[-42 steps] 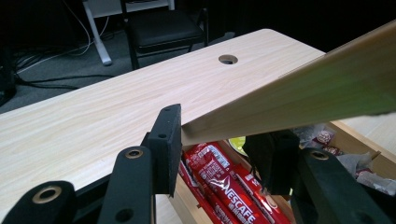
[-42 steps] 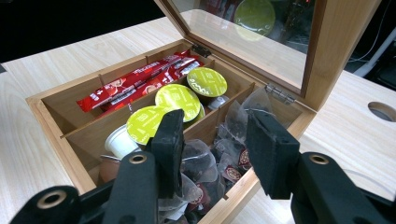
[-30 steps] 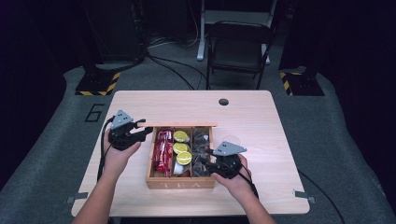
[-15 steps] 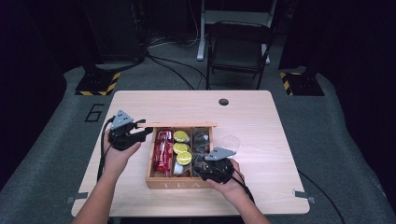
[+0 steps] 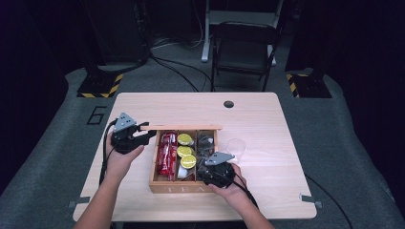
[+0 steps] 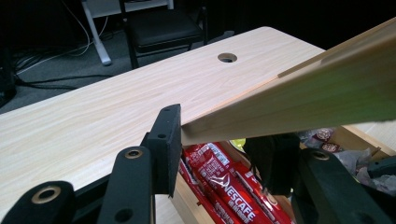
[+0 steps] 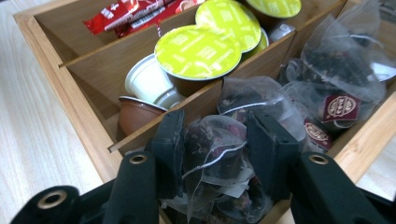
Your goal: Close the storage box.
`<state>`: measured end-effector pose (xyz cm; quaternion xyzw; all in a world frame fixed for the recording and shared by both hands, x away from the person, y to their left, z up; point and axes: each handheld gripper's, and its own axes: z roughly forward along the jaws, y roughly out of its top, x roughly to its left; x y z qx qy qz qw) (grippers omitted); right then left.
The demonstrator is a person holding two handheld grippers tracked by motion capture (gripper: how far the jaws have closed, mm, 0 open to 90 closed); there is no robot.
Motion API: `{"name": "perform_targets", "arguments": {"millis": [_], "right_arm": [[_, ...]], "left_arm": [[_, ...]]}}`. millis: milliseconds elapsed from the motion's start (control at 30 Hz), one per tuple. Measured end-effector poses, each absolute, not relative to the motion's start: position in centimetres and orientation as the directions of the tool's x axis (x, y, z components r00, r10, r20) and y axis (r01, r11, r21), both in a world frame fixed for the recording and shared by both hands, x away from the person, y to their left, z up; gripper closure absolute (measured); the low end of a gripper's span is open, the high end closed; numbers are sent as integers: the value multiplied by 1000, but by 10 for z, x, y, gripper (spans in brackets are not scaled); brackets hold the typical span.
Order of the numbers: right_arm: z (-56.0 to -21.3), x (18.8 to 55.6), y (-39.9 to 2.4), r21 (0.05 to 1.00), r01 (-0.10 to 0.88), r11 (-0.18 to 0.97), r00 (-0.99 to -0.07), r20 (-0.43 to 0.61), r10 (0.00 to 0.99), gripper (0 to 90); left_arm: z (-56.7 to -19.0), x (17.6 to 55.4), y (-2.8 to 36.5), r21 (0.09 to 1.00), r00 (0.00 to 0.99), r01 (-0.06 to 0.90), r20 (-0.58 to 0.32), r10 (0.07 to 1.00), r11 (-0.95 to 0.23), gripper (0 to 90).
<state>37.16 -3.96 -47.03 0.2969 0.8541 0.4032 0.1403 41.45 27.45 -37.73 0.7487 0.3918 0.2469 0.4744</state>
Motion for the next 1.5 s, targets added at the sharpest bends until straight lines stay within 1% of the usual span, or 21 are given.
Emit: {"name": "perform_targets", "arguments": {"millis": [133, 167, 200, 267, 300, 333, 400, 433, 600, 700, 767, 900, 1167, 1300, 1500], "right_arm": [[-471, 372, -38, 762, 396, 513, -788, -4, 615, 589], [-471, 372, -37, 755, 407, 513, -785, 3, 619, 629], [-471, 372, -37, 755, 407, 513, -785, 3, 619, 629], [-471, 372, -37, 752, 393, 529, -795, -11, 606, 673], [-471, 371, -36, 747, 392, 537, -796, -17, 605, 713], [-471, 371, -36, 747, 392, 537, -796, -17, 605, 713], [-471, 371, -36, 747, 381, 544, -805, -22, 593, 757], [-470, 370, -36, 748, 385, 540, -804, -14, 594, 764], [-469, 370, -37, 749, 373, 548, -817, -14, 576, 777], [-467, 370, -39, 757, 376, 534, -816, -3, 578, 780], [-463, 370, -41, 778, 382, 499, -806, 16, 591, 780], [-459, 370, -44, 795, 385, 469, -797, 30, 603, 782], [-448, 370, -51, 815, 379, 438, -790, 39, 611, 784], [-437, 369, -55, 837, 355, 416, -787, 27, 616, 785], [-432, 369, -61, 845, 353, 402, -782, 30, 622, 785]], "left_arm": [[-377, 415, 275, 903, 572, 353, -3, 820, -243, 560], [-377, 415, 275, 904, 572, 353, -3, 820, -242, 560], [-377, 415, 275, 903, 572, 354, -3, 820, -243, 560], [-377, 415, 275, 903, 572, 354, -4, 820, -242, 560], [-377, 415, 275, 903, 572, 354, -3, 820, -243, 560], [-377, 415, 275, 903, 572, 354, -3, 820, -243, 560], [-377, 415, 275, 903, 573, 354, -3, 820, -244, 560], [-377, 415, 275, 903, 571, 353, -3, 821, -243, 560], [-377, 415, 275, 904, 571, 352, -2, 821, -243, 560], [-377, 414, 275, 904, 571, 353, -2, 821, -243, 560], [-377, 415, 274, 904, 571, 353, -4, 821, -241, 560], [-377, 415, 275, 904, 571, 353, -4, 821, -241, 560], [-377, 415, 274, 904, 570, 352, -1, 821, -243, 560], [-378, 414, 275, 904, 573, 352, -3, 819, -243, 559], [-378, 414, 275, 904, 571, 353, -2, 821, -243, 559]]}}
